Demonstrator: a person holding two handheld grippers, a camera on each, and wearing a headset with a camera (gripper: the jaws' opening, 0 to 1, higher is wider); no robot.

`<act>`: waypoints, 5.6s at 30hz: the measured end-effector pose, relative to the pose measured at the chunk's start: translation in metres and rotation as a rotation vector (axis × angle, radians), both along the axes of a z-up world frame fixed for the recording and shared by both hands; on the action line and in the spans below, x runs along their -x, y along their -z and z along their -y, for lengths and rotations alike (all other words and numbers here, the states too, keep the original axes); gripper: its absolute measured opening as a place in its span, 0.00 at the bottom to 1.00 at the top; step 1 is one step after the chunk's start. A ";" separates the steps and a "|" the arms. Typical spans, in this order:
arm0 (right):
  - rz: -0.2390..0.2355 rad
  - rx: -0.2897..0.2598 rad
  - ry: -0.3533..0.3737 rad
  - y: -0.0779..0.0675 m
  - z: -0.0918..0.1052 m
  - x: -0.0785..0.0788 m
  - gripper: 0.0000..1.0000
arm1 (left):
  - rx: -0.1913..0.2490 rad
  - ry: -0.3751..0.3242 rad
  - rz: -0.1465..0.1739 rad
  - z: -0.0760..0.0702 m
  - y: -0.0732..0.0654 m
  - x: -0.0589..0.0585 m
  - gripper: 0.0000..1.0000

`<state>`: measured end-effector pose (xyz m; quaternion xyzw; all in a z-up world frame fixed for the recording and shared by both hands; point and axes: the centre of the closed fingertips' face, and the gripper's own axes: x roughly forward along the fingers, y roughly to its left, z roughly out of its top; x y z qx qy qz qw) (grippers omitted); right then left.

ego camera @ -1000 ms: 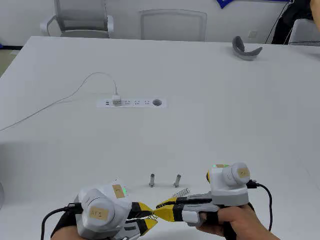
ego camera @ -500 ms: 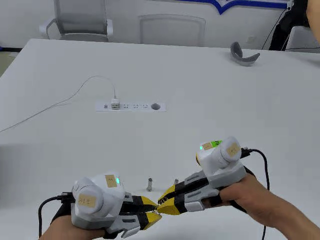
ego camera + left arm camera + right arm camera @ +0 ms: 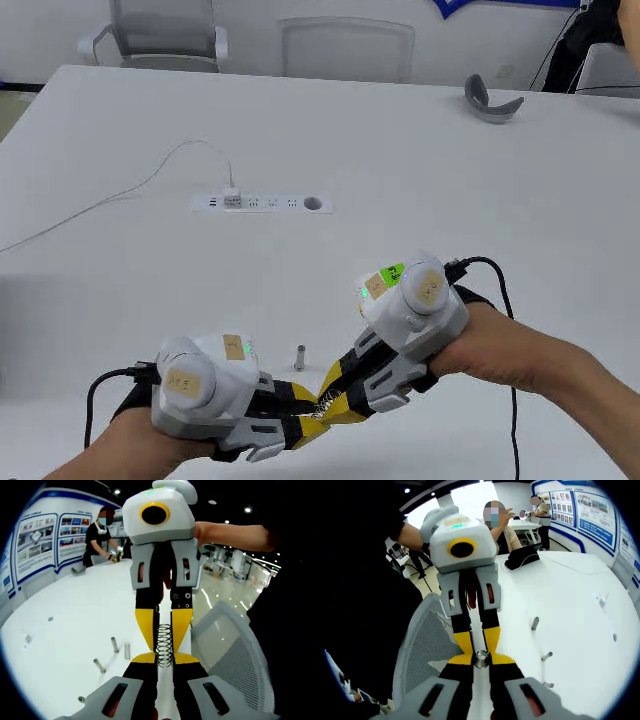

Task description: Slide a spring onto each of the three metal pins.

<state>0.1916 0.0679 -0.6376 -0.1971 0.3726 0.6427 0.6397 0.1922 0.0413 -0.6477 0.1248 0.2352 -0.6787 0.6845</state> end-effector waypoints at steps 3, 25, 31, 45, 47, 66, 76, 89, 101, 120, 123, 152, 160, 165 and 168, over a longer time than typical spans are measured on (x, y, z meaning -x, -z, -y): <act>-0.001 0.006 -0.010 0.002 0.000 0.002 0.13 | 0.002 0.002 -0.009 -0.002 0.001 0.002 0.10; 0.018 0.011 0.044 0.012 0.004 -0.004 0.12 | 0.002 -0.127 -0.068 -0.026 0.022 -0.004 0.22; 0.023 0.029 0.062 0.021 0.013 -0.005 0.12 | -0.019 -0.201 -0.068 -0.044 0.031 -0.012 0.24; 0.081 0.109 0.167 0.047 0.037 -0.027 0.12 | -0.046 -0.368 -0.071 -0.075 0.045 -0.035 0.36; 0.089 0.116 0.169 0.050 0.039 -0.031 0.12 | -0.045 -0.395 -0.076 -0.080 0.046 -0.039 0.37; 0.075 0.161 0.222 0.067 0.043 -0.086 0.12 | -0.072 -0.554 -0.072 -0.117 0.055 -0.061 0.57; 0.081 0.173 0.222 0.072 0.037 -0.112 0.12 | -0.062 -0.595 -0.075 -0.125 0.051 -0.065 0.63; 0.081 0.181 0.208 0.084 0.027 -0.129 0.13 | -0.067 -0.628 -0.091 -0.140 0.053 -0.064 0.65; 0.082 0.201 0.190 0.094 0.021 -0.136 0.13 | -0.070 -0.647 -0.105 -0.147 0.054 -0.063 0.65; 0.098 0.240 0.130 0.108 0.012 -0.135 0.13 | -0.068 -0.656 -0.119 -0.149 0.058 -0.062 0.64; 0.102 0.244 0.124 0.110 0.010 -0.135 0.13 | -0.068 -0.656 -0.118 -0.149 0.058 -0.062 0.64; 0.113 0.289 0.087 0.144 0.013 -0.131 0.13 | -0.074 -0.658 -0.125 -0.148 0.061 -0.061 0.63; 0.109 0.273 0.102 0.139 0.014 -0.129 0.21 | -0.075 -0.656 -0.126 -0.147 0.061 -0.061 0.63; 0.127 0.247 0.147 0.127 0.020 -0.132 0.33 | -0.074 -0.653 -0.123 -0.146 0.059 -0.061 0.63; 0.123 0.207 0.208 0.119 0.022 -0.134 0.41 | -0.070 -0.649 -0.122 -0.144 0.058 -0.061 0.63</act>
